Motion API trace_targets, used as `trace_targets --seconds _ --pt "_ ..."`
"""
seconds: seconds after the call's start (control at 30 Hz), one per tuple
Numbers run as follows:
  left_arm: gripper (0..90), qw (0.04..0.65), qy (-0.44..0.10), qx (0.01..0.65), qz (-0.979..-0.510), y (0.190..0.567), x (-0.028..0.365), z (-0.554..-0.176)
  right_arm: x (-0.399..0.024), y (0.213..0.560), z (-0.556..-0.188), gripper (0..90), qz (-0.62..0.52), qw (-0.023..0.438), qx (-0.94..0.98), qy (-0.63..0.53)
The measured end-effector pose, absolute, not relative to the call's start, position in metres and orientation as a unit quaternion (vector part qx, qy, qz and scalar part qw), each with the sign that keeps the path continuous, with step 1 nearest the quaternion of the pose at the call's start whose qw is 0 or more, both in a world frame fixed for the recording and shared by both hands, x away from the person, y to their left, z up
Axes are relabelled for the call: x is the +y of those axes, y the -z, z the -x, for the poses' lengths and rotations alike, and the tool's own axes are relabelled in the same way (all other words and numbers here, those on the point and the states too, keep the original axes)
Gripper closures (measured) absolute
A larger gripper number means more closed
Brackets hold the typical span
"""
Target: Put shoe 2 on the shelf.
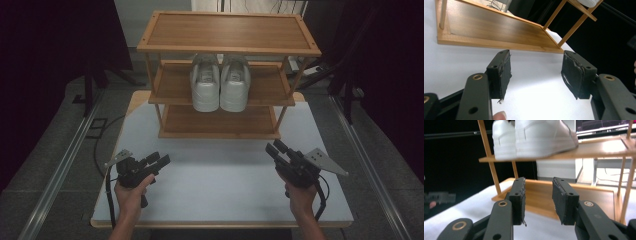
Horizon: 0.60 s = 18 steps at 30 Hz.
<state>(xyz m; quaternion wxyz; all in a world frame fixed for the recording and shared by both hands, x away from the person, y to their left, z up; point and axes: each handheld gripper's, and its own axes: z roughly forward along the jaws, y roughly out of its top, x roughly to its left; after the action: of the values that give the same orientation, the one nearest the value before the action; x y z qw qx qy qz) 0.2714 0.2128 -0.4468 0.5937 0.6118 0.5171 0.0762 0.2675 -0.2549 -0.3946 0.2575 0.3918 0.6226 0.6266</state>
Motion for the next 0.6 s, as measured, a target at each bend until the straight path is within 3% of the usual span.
trace_targets --seconds 0.37,0.6 --pt "40.1 0.595 -0.077 0.513 -0.613 0.445 0.209 -0.271 -0.261 0.418 -0.262 58.7 -0.399 0.247 0.635 -0.613" --pt "39.7 0.592 -0.077 0.518 -0.613 0.447 0.212 -0.271 -0.268 0.425 -0.268 38.4 -0.43 0.259 0.651 -0.57"
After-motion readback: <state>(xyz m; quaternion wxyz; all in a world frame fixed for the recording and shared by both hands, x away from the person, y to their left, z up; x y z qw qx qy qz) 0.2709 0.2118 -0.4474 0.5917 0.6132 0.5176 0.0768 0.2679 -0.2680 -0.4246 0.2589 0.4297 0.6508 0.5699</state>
